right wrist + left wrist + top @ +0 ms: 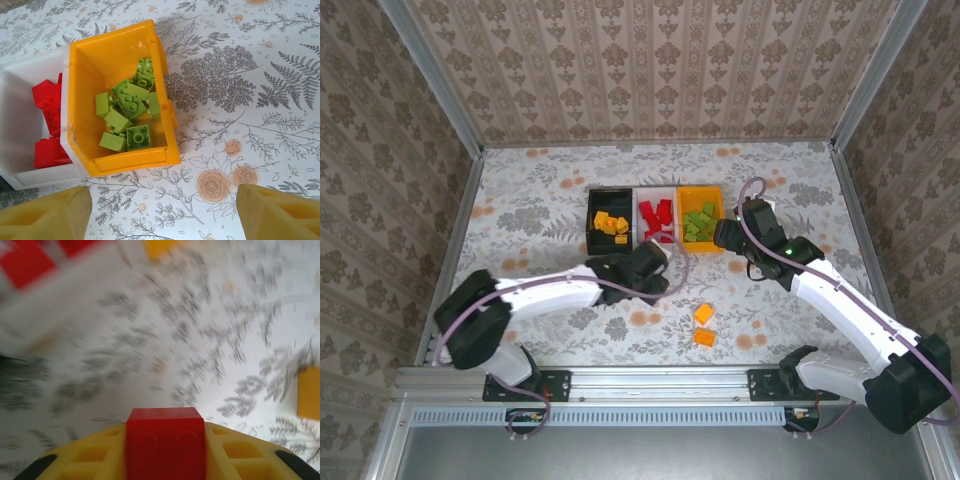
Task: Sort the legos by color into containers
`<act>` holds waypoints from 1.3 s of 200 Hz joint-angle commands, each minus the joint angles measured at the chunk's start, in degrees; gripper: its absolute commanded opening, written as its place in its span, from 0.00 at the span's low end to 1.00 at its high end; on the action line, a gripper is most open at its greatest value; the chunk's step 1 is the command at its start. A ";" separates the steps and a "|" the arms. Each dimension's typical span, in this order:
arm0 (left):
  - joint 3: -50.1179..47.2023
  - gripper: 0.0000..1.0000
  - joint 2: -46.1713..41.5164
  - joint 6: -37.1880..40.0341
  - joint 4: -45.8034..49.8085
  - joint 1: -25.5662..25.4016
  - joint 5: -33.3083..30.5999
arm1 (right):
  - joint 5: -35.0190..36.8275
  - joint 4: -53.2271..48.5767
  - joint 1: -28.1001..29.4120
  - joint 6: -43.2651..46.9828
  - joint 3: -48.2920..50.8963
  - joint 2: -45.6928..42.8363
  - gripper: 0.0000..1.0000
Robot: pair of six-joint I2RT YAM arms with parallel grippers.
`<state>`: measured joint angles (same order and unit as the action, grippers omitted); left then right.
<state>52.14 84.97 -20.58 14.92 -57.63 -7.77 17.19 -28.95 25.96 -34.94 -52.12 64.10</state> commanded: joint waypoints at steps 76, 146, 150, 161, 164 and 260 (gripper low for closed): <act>14.34 0.36 4.91 3.79 -0.58 17.10 5.68 | -0.32 -1.46 -0.49 -1.10 -0.02 -1.08 0.78; 27.87 0.58 20.60 2.87 0.20 18.11 7.90 | -2.78 -3.32 -0.53 -0.44 1.80 -1.09 0.78; 28.40 0.62 21.21 2.76 0.19 18.08 7.99 | -3.38 -3.58 -0.51 -0.29 1.81 -0.99 0.78; 29.76 0.73 21.89 2.11 0.26 18.20 8.31 | -5.24 -4.12 -0.47 0.17 1.91 -0.74 0.78; 29.99 0.75 21.90 1.95 0.17 18.17 8.61 | -5.80 -4.36 -0.46 0.28 1.91 -0.61 0.78; 9.66 1.00 -4.38 -3.96 -9.37 13.60 12.70 | -15.87 -11.83 12.70 1.46 9.94 1.53 0.79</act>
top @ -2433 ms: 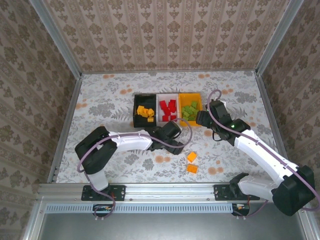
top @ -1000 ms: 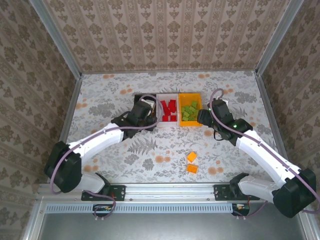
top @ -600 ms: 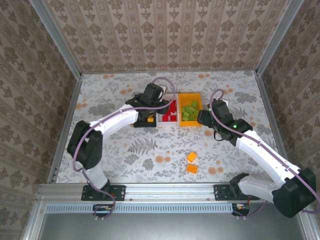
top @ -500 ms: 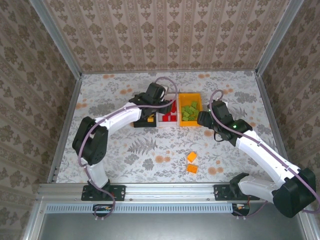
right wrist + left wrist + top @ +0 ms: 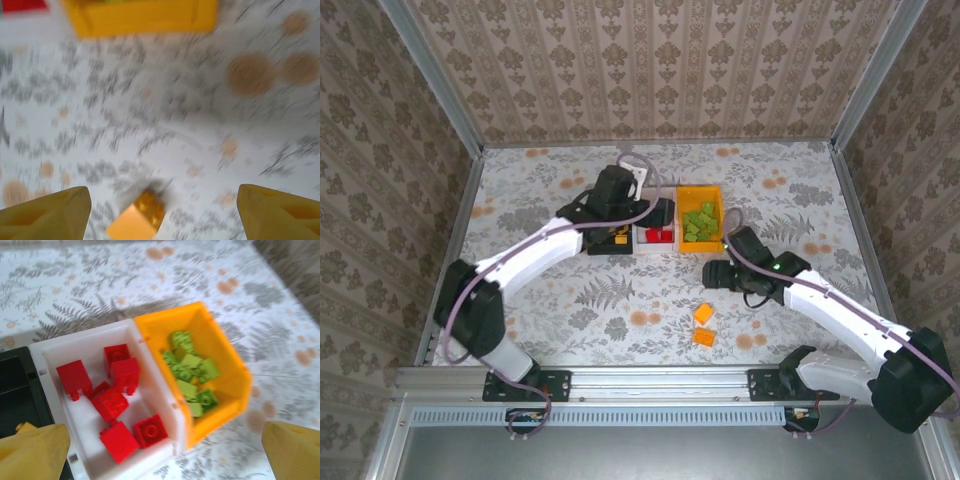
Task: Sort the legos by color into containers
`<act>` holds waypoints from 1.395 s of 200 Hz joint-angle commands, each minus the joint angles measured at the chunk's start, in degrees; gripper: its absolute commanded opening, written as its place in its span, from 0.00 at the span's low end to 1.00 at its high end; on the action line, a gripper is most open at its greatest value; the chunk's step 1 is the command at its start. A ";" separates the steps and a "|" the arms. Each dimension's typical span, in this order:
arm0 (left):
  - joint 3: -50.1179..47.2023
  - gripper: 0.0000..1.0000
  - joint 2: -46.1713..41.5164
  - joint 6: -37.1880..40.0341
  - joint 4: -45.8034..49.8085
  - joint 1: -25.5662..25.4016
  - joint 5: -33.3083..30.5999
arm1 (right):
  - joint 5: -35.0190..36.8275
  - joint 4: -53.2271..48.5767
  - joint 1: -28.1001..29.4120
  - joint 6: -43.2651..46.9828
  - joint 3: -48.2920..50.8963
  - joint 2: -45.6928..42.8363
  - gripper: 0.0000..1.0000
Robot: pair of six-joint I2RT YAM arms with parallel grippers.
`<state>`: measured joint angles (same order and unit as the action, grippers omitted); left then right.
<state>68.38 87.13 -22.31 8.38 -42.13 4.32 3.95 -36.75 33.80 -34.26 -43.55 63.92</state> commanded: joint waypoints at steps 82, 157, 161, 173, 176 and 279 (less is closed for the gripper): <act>-36.00 1.00 -32.00 -10.29 -3.60 -6.35 -9.14 | -1.20 3.16 12.51 -1.87 2.51 14.13 0.79; -44.02 1.00 -37.25 -15.55 -1.30 -6.32 -12.28 | -1.49 5.79 12.56 -1.35 2.09 19.76 0.67; -44.13 1.00 -37.38 -15.60 -1.11 -6.31 -12.47 | -1.51 5.76 12.56 -1.40 2.07 19.94 0.66; -44.21 1.00 -37.93 -15.67 -0.49 -6.32 -13.09 | -1.41 5.81 12.59 -1.29 2.07 19.92 0.61; -44.21 1.00 -38.15 -15.65 -0.28 -6.31 -13.10 | -1.35 5.79 12.58 -1.25 2.07 19.74 0.60; -46.16 1.00 -50.08 -17.30 9.52 -6.21 -18.06 | -2.99 5.71 12.52 5.16 -22.92 24.07 0.39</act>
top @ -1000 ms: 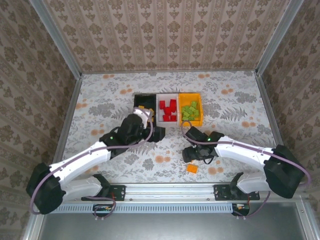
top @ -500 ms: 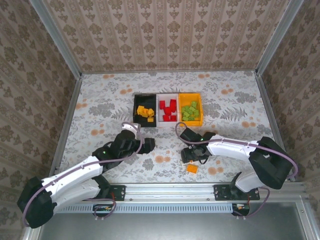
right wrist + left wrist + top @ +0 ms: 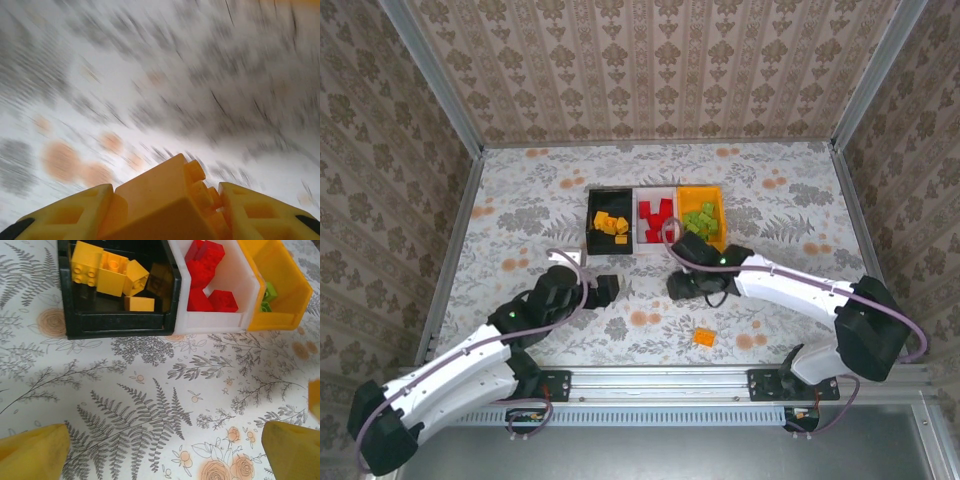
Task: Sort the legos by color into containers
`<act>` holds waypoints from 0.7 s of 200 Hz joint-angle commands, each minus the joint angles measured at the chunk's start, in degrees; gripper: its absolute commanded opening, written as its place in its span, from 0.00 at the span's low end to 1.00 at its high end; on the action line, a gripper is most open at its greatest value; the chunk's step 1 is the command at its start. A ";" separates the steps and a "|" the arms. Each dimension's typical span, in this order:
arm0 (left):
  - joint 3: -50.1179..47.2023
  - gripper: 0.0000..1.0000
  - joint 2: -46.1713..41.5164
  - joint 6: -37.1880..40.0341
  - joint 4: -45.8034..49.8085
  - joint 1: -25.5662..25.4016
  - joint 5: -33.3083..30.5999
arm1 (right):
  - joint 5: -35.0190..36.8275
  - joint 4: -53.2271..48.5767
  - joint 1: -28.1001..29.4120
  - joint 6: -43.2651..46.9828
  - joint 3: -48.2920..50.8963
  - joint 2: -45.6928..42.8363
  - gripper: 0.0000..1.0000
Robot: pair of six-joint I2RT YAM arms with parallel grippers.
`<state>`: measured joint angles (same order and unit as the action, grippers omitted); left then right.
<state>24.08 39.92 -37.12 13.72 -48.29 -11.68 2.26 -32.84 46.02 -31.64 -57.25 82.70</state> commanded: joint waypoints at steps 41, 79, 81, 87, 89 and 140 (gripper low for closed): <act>-2.98 1.00 -6.42 -4.88 7.82 0.00 -1.43 | -0.27 0.67 0.04 4.99 -31.29 23.37 0.40; -2.98 1.00 -9.84 -5.51 11.55 -0.03 -2.01 | 0.46 -0.91 -1.37 5.83 -49.22 38.26 0.40; -2.98 1.00 -9.99 -5.50 11.69 -0.04 -2.02 | 0.35 -0.95 -1.46 5.83 -50.09 38.97 0.40; -2.90 1.00 -10.54 -5.58 12.10 0.03 -2.03 | 0.08 -1.12 -1.90 5.71 -52.24 40.66 0.40; -2.92 1.00 -10.71 -5.59 12.21 0.02 -2.03 | -0.01 -1.16 -1.96 5.64 -52.98 41.28 0.40; -2.72 1.00 -12.03 -5.62 13.86 0.12 -2.07 | -2.35 -1.82 -4.03 4.69 -60.02 45.39 0.73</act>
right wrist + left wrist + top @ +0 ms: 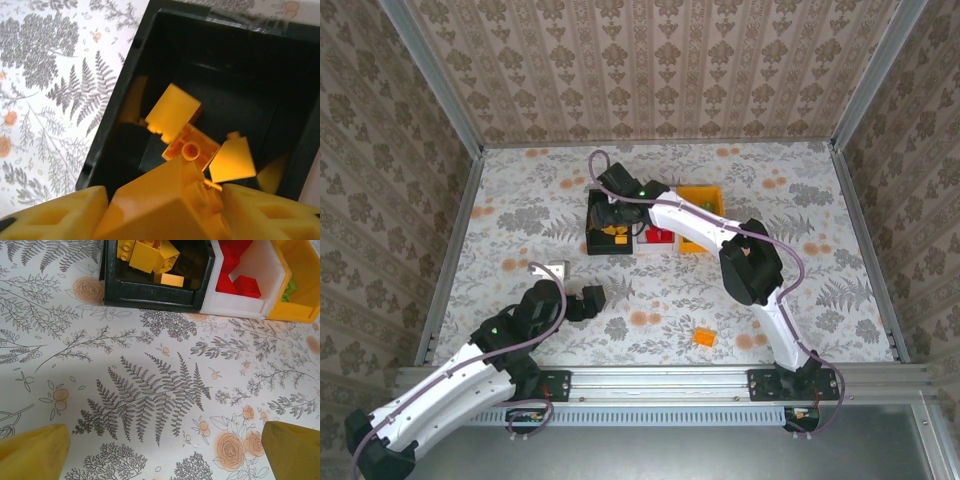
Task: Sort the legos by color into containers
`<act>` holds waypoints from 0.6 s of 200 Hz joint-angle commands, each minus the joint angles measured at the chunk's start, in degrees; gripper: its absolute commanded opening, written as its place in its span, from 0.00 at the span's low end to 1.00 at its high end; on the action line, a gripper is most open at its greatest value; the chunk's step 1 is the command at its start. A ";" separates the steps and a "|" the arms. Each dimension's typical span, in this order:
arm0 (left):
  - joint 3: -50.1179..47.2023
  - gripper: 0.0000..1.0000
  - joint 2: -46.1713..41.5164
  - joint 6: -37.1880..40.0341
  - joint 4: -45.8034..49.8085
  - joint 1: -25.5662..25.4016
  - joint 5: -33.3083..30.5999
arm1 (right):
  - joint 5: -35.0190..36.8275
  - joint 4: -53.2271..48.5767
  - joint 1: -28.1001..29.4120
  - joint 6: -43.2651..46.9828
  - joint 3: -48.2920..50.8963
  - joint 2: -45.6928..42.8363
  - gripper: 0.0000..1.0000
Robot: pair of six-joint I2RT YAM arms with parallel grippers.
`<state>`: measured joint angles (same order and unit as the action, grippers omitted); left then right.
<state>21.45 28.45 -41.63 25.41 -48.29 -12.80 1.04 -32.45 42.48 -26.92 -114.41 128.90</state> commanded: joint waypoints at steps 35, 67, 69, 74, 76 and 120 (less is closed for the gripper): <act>-0.01 1.00 -0.54 -0.58 0.86 0.15 -0.84 | -0.22 -1.28 -0.24 0.03 5.24 -9.38 0.75; -0.01 1.00 -0.45 -0.18 -0.37 0.39 -1.56 | 1.43 0.06 0.99 -1.50 24.77 -24.33 0.77; -0.05 1.00 -0.49 -0.18 -0.49 0.46 -1.60 | 1.53 0.05 1.08 -1.59 26.15 -25.08 0.77; -0.17 1.00 -0.50 -0.13 -0.88 0.42 -1.75 | 1.79 -0.27 1.21 -1.72 29.31 -27.66 0.77; -0.22 1.00 -0.46 -0.12 -1.06 0.51 -1.74 | 1.84 -0.43 1.34 -1.86 30.51 -28.55 0.77; -1.46 1.00 0.76 -0.45 -4.48 1.07 -0.92 | 3.31 -5.63 5.03 -5.33 58.15 -47.64 0.78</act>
<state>21.26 28.53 -41.63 23.75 -47.88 -13.39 2.76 -32.58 45.74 -29.15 -66.72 87.29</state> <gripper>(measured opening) 0.997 0.775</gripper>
